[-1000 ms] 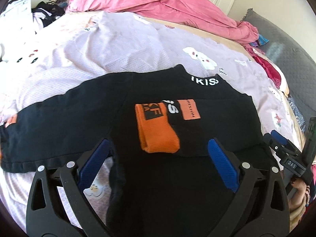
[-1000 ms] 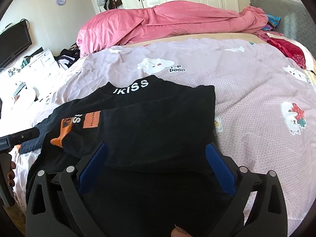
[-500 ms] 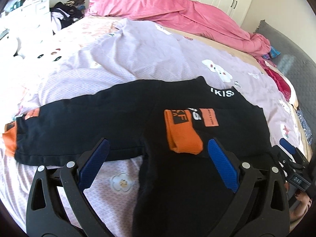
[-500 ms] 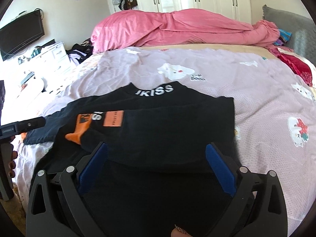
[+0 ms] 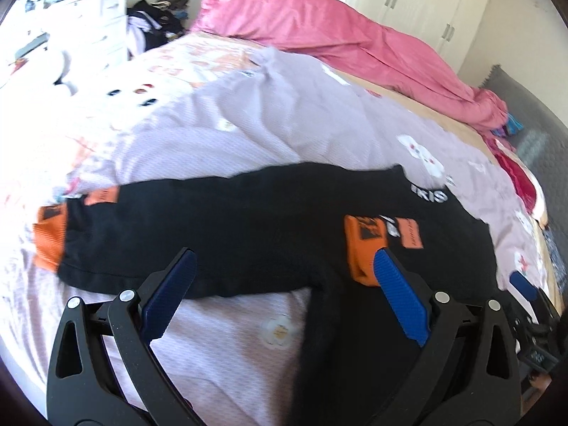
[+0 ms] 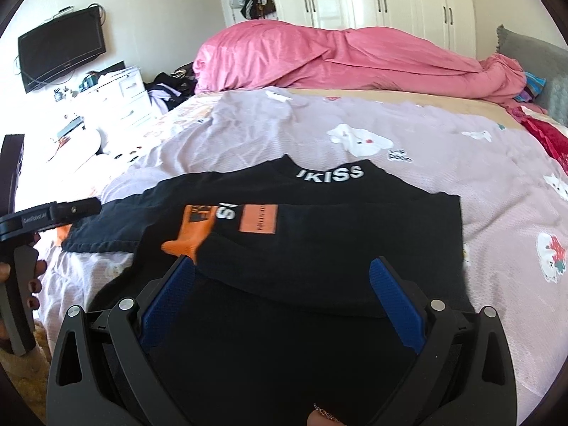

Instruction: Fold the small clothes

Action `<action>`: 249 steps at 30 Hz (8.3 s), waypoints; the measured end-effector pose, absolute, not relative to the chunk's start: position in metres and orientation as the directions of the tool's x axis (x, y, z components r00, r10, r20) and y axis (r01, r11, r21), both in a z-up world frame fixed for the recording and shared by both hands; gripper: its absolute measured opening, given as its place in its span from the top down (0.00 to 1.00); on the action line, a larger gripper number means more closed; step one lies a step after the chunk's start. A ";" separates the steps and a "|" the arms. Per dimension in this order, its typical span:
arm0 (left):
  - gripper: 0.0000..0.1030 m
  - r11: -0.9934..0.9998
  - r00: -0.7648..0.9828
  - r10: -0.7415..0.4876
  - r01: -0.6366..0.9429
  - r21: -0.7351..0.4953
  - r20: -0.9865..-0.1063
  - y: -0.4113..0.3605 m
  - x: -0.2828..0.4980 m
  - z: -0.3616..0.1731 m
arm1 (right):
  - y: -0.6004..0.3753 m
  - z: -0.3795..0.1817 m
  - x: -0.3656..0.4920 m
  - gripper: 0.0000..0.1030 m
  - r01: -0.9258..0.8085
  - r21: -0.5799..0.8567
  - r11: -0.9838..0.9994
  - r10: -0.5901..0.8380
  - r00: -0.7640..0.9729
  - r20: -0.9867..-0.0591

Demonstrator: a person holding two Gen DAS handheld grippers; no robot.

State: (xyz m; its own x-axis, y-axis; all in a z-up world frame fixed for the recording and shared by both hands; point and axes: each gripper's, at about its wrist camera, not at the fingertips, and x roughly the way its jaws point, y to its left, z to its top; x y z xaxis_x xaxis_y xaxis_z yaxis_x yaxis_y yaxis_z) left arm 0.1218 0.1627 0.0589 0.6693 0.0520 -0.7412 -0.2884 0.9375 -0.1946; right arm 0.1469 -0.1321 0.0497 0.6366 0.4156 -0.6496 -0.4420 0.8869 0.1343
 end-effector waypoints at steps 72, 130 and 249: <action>0.87 0.532 0.591 0.168 -0.729 -0.432 -0.789 0.382 0.062 0.000 | 0.065 0.042 0.146 0.04 -0.674 0.193 0.713 0.576 0.406 -0.709; 0.89 0.857 0.696 -0.435 0.125 -0.500 -0.571 0.081 0.129 0.052 | -0.226 0.020 0.170 0.04 -0.169 0.405 0.899 0.418 0.607 -0.675; 0.25 0.978 0.536 -0.199 0.060 -0.198 -0.821 0.066 0.216 -0.010 | -0.193 0.016 0.195 0.61 -0.383 0.093 0.919 0.346 0.674 -0.652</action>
State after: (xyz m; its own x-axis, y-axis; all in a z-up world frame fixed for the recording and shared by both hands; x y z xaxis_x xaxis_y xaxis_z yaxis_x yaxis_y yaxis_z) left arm 0.2160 0.0662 -0.0101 0.5356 -0.1987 -0.8208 0.0599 0.9784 -0.1978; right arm 0.1949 -0.1929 0.0163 0.6740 0.3464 -0.6524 -0.3828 0.9192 0.0926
